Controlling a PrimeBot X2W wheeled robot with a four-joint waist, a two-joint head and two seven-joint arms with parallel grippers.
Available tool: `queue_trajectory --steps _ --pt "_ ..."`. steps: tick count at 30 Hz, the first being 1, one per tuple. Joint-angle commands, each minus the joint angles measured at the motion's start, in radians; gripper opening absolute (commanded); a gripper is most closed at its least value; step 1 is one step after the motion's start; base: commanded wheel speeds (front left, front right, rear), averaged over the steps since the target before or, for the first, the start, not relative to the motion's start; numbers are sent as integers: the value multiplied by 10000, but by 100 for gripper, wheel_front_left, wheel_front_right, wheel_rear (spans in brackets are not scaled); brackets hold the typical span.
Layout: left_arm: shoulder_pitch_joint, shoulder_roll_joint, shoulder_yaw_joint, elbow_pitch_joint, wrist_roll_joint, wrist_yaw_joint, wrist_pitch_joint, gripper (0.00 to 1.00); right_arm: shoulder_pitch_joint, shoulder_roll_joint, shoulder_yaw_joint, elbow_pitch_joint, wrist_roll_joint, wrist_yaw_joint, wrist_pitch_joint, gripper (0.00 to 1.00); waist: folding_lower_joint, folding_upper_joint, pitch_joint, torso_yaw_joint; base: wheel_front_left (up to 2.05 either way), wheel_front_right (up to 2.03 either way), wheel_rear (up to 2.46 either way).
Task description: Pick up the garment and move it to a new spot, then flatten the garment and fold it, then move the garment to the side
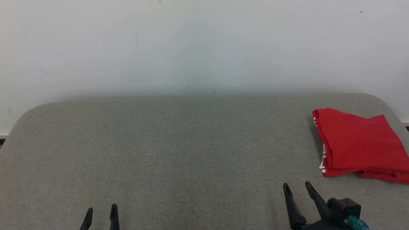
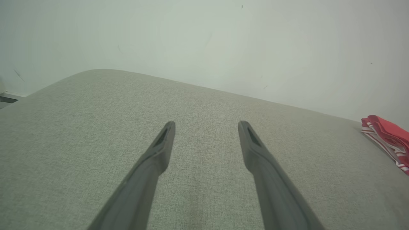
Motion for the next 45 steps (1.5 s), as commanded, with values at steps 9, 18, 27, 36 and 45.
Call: queue_trajectory --steps 9,18,27,36,45 --pt "-93 40 -154 21 -213 8 -25 100 -108 5 48 38 61 7 -19 100 0 0 -4 29 0 0 0" --pt "-17 -62 -66 499 -547 -2 166 0 170 6 13 457 402 0 110 0 0 0 19 43 0 0 0" --pt "-417 -89 188 594 -2032 -1 718 0 -103 6 -143 487 2088 1 258 0 0 0 68 51 0 0 0" --pt "-765 -113 399 678 -3383 0 1200 0 -344 5 -280 514 3606 1 387 0 0 0 117 58 0 0 0" --pt "-1116 -137 608 765 -4733 0 1687 0 -599 5 -425 549 5116 2 525 0 0 0 171 66 0 0 0"
